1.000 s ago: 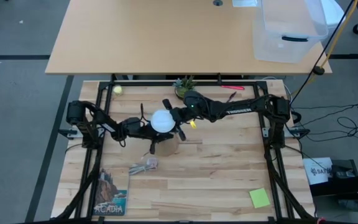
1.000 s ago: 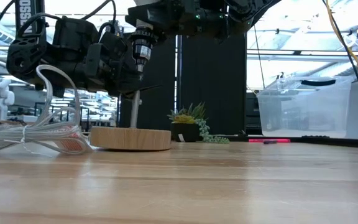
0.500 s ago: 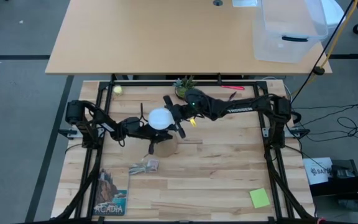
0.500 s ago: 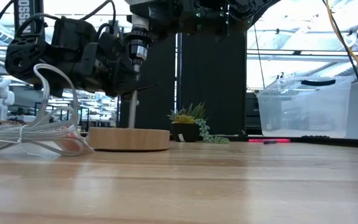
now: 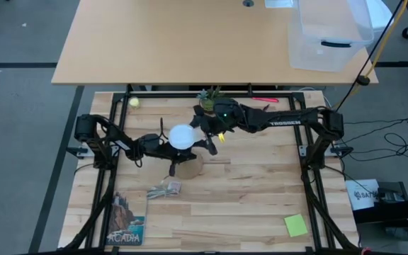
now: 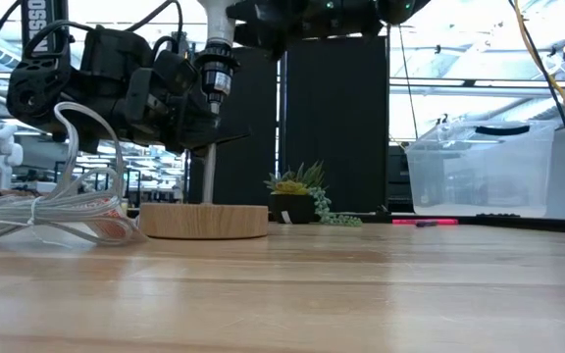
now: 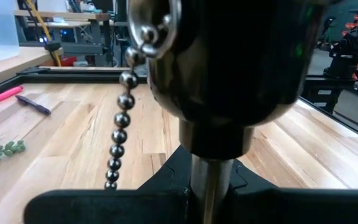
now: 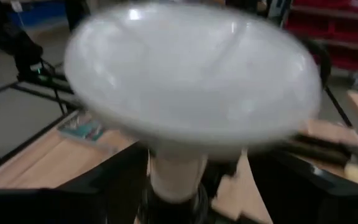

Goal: Screw lightbulb
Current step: Remove the lightbulb from the lamp

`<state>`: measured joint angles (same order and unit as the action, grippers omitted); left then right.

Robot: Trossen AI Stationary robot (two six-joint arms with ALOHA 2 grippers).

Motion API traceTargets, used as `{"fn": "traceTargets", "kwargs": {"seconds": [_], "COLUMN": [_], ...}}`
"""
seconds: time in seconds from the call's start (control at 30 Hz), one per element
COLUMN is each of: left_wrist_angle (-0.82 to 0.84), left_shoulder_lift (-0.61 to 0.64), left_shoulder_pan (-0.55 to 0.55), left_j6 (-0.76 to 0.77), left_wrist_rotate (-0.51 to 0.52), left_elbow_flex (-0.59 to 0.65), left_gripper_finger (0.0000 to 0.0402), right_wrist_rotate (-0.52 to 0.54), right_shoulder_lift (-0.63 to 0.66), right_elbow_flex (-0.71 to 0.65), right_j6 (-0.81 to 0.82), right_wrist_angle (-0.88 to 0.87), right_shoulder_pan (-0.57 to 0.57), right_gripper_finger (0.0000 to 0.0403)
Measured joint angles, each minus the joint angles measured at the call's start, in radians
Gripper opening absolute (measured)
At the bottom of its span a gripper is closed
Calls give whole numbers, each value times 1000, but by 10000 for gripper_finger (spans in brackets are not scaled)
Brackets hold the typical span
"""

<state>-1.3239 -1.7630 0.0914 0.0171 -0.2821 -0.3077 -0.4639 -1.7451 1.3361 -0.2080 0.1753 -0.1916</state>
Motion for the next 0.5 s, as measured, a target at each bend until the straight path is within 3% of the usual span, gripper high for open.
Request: {"fn": "traceTargets", "kwargs": {"seconds": [0.13, 0.27, 0.5], "left_wrist_angle": [0, 0, 0], "left_shoulder_lift": [0, 0, 0], "left_shoulder_pan": [0, 1, 1], "left_j6": [0, 0, 0], "left_wrist_rotate": [4, 7, 35], "left_elbow_flex": [0, 0, -1], "left_gripper_finger": [22, 22, 22], "right_wrist_rotate": [30, 121, 263], "right_shoulder_lift": [18, 49, 163], "right_elbow_flex": [-4, -58, -270], "right_j6": [-8, -18, 59], "right_wrist_angle": [-116, -124, 61], "right_shoulder_pan": [1, 10, 20], "right_gripper_finger": [266, 266, 265]}}
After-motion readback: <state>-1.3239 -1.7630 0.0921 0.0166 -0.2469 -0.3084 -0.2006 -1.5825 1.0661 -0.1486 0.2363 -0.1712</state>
